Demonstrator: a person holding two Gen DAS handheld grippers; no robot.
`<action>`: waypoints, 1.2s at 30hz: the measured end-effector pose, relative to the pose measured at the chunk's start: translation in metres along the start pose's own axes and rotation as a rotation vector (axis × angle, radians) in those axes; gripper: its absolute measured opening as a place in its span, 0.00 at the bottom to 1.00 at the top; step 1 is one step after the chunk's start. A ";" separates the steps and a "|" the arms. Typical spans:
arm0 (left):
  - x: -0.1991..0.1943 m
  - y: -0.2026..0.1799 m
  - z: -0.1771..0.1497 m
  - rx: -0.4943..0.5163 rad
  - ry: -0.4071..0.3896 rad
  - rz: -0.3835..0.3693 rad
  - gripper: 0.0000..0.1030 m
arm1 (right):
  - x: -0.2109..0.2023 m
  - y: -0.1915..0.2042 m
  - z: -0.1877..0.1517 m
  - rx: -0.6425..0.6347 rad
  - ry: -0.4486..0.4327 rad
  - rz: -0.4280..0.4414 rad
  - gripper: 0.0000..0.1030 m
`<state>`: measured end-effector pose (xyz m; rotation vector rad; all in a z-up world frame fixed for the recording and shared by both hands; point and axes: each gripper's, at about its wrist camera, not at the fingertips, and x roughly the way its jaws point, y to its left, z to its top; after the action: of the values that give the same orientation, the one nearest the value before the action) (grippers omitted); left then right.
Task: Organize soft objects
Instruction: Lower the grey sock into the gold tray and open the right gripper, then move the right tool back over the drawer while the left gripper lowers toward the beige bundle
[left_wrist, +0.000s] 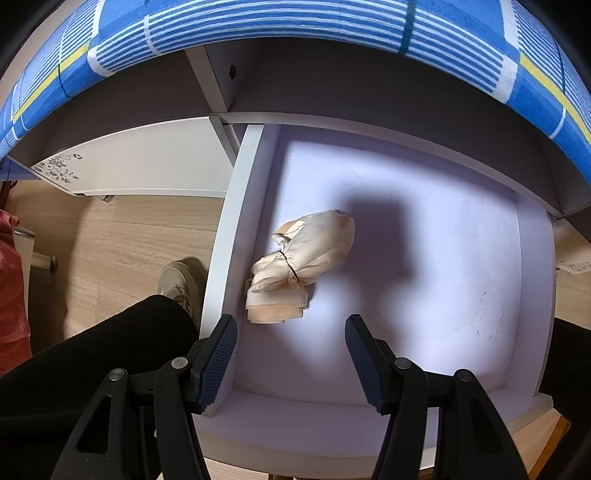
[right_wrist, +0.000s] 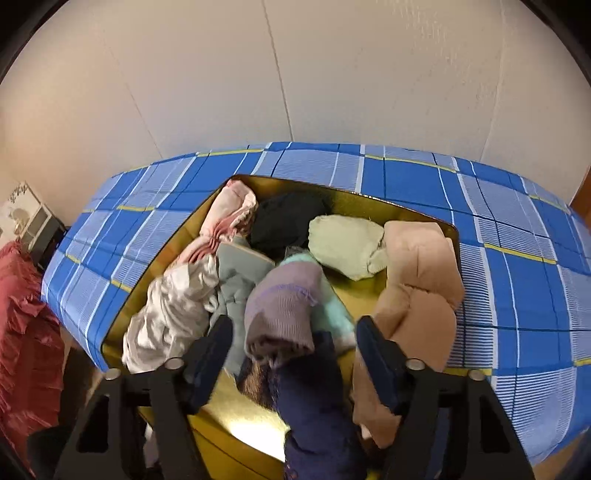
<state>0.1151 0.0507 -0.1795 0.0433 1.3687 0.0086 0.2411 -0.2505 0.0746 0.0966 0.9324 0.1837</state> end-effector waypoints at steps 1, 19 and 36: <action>0.000 0.000 0.000 0.001 0.002 0.002 0.60 | 0.001 0.001 -0.004 -0.013 0.012 0.002 0.57; 0.004 -0.011 -0.002 0.056 0.017 0.012 0.60 | -0.019 -0.013 -0.070 -0.014 -0.007 0.059 0.46; 0.005 0.005 -0.001 -0.028 0.024 -0.003 0.60 | -0.068 0.014 -0.183 -0.163 -0.156 0.245 0.65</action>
<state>0.1151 0.0562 -0.1848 0.0171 1.3923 0.0257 0.0529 -0.2495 0.0217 0.0728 0.7455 0.4721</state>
